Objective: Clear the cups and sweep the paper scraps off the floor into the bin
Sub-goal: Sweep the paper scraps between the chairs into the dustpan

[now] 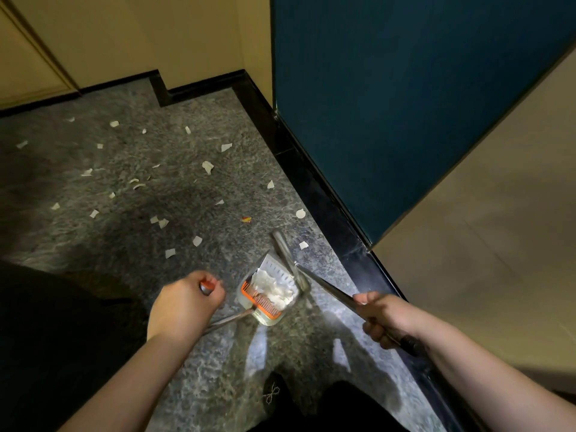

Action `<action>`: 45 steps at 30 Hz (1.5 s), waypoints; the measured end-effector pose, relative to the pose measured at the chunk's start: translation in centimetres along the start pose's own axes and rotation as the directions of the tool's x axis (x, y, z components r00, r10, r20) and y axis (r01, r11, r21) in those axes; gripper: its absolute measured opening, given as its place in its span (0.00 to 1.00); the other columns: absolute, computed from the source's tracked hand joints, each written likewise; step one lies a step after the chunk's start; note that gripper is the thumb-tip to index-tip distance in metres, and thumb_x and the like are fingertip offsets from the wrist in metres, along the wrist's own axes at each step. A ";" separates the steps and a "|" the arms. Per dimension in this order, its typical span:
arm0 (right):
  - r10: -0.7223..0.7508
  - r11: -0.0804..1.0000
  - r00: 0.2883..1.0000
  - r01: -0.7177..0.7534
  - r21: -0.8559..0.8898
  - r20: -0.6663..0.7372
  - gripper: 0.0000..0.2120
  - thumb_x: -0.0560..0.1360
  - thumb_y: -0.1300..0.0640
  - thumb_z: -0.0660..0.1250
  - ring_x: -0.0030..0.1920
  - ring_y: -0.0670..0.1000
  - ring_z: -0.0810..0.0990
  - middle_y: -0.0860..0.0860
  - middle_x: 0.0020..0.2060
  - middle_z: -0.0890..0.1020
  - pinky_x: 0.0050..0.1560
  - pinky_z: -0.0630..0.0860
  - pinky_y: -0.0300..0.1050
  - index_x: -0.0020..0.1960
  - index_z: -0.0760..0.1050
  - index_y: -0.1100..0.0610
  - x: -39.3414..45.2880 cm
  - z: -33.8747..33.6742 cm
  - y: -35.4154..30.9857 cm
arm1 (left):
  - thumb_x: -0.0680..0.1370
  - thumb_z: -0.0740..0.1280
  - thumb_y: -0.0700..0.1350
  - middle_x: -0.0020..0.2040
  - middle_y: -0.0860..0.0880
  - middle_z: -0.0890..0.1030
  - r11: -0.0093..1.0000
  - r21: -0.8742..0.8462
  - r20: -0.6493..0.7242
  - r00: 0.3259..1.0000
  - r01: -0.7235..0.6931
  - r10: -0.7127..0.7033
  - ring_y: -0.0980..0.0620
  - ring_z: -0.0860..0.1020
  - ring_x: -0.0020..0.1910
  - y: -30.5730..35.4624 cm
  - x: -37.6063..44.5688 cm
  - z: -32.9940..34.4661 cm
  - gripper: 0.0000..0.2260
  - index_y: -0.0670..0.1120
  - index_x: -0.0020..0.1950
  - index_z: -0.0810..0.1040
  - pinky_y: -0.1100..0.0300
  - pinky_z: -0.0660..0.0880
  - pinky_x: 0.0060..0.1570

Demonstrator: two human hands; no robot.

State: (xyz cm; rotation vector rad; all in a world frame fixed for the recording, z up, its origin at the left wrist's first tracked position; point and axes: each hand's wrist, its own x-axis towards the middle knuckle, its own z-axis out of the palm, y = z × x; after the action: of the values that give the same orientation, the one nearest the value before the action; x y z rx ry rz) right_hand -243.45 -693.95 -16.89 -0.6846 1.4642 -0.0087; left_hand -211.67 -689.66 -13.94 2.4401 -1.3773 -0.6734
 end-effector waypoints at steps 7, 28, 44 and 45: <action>-0.023 0.987 0.999 0.027 0.158 -0.029 0.13 0.82 0.63 0.54 0.15 0.45 0.62 0.52 0.19 0.65 0.18 0.62 0.31 0.66 0.64 0.57 2.9 0.6 -4.5 | 0.75 0.70 0.51 0.36 0.50 0.82 0.997 -0.028 -0.060 0.996 0.072 -0.074 0.45 0.81 0.40 -1.9 3.9 -2.7 0.09 0.55 0.35 0.75 0.54 0.78 0.41; 0.098 0.909 0.995 -0.090 0.407 0.002 0.22 0.79 0.68 0.50 0.17 0.46 0.66 0.52 0.18 0.66 0.19 0.63 0.32 0.27 0.65 0.59 20.2 -1.8 -23.0 | 0.74 0.70 0.52 0.38 0.48 0.82 0.953 0.078 -0.079 0.955 0.292 -0.286 0.45 0.81 0.42 2.0 20.6 -6.2 0.05 0.53 0.41 0.80 0.56 0.75 0.40; 0.164 0.956 0.977 -0.192 0.221 0.136 0.12 0.80 0.67 0.48 0.18 0.46 0.60 0.54 0.27 0.62 0.18 0.58 0.34 0.43 0.65 0.55 25.6 10.9 -36.8 | 0.72 0.72 0.50 0.37 0.45 0.83 0.934 -0.063 -0.228 0.906 0.352 -0.357 0.41 0.82 0.43 -1.0 29.5 -12.4 0.04 0.50 0.41 0.82 0.52 0.77 0.42; 0.159 0.956 0.976 -0.190 0.224 0.147 0.13 0.80 0.66 0.49 0.17 0.46 0.61 0.54 0.27 0.62 0.18 0.59 0.34 0.42 0.64 0.54 26.0 12.0 -37.8 | 0.72 0.72 0.50 0.37 0.46 0.83 0.934 -0.074 -0.232 0.905 0.349 -0.357 0.41 0.82 0.42 -1.7 30.2 -13.1 0.04 0.51 0.41 0.82 0.52 0.77 0.42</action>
State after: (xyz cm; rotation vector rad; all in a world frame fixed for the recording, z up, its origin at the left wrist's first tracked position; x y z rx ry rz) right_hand -213.93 -730.26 -24.72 -0.3528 1.3687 -0.0027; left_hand -190.35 -714.70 -11.50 2.6679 -0.8340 -0.4425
